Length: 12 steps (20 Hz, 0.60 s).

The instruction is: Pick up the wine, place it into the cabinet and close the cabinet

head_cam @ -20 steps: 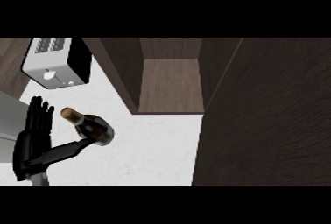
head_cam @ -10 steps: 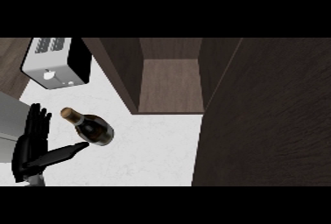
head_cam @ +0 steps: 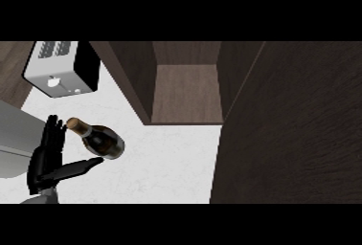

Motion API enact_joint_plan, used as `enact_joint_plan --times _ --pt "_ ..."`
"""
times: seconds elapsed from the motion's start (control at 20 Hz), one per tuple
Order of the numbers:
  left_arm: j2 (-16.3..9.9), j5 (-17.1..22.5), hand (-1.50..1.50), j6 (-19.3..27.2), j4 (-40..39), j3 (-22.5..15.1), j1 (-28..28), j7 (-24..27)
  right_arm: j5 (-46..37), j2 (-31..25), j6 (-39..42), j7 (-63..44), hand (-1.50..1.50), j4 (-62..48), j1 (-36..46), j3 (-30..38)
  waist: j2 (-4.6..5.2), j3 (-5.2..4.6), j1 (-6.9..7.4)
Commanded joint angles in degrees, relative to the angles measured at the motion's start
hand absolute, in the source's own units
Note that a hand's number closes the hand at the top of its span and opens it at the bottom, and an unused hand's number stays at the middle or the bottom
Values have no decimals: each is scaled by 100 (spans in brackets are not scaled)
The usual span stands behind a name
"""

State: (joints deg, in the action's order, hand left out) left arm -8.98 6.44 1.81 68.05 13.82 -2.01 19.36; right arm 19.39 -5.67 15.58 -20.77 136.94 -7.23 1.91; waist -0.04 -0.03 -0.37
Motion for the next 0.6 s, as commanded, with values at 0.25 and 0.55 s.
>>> enact_joint_plan --times 0.25,0.55 --pt "-60 41 -150 -268 -1242 91 -499 555 235 90 -176 -399 -150 1003 -346 -93 -1 0 -18" --pt "-188 -17 -150 -296 -2890 306 -1395 1151 375 -41 -43 -311 -150 936 -277 41 11 -4 -65"
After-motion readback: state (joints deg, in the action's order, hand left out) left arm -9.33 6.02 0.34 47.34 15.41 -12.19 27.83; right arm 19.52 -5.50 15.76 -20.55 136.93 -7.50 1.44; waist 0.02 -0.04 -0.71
